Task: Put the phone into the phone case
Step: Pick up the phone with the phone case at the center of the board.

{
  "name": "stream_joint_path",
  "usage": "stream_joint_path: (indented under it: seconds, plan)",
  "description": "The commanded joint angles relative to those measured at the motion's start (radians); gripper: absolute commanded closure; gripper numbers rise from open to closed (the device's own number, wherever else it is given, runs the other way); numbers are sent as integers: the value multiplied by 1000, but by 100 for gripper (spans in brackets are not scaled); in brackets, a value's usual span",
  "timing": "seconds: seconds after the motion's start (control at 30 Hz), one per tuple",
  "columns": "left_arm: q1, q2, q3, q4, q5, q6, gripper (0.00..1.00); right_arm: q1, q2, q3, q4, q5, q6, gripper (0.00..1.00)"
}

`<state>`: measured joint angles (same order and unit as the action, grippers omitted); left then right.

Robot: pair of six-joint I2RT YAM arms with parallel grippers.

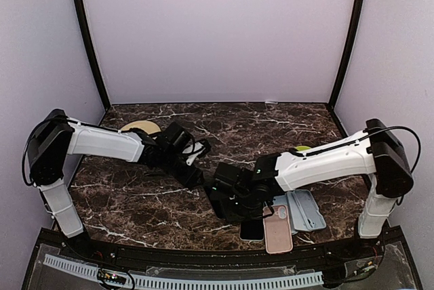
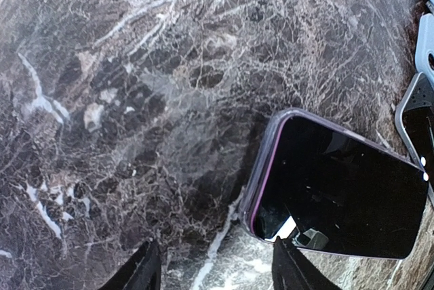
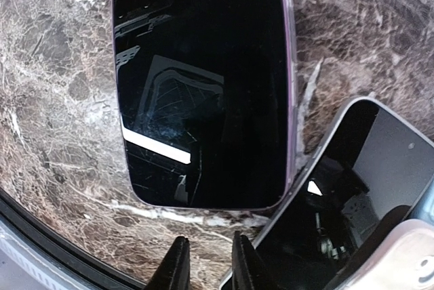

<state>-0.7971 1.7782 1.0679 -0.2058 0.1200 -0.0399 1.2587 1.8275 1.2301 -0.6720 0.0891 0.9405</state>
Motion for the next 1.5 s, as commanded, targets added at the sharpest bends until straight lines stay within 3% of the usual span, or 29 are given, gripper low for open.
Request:
stream_joint_path:
  seconds: [0.0, 0.6, 0.77, 1.03, 1.23, 1.47]
  plan:
    - [-11, 14, 34, -32, 17, 6, 42, 4, 30, -24, 61, -19, 24, 80]
    - [-12, 30, 53, -41, 4, 15, 41, -55, 97, 31, 134, 70, 7, 89]
    - [-11, 19, 51, -41, -14, 23, 38, -51, 75, 43, 92, 66, -48, 85]
    - [-7, -7, 49, -36, -25, 32, 36, 0, 35, 106, 57, 44, -312, 72]
    - [22, -21, 48, -35, -16, 23, 36, 5, 140, 230, -2, 117, -398, 72]
    - [29, -26, 48, -35, -9, 20, 36, 5, 210, 246, -12, 134, -423, 74]
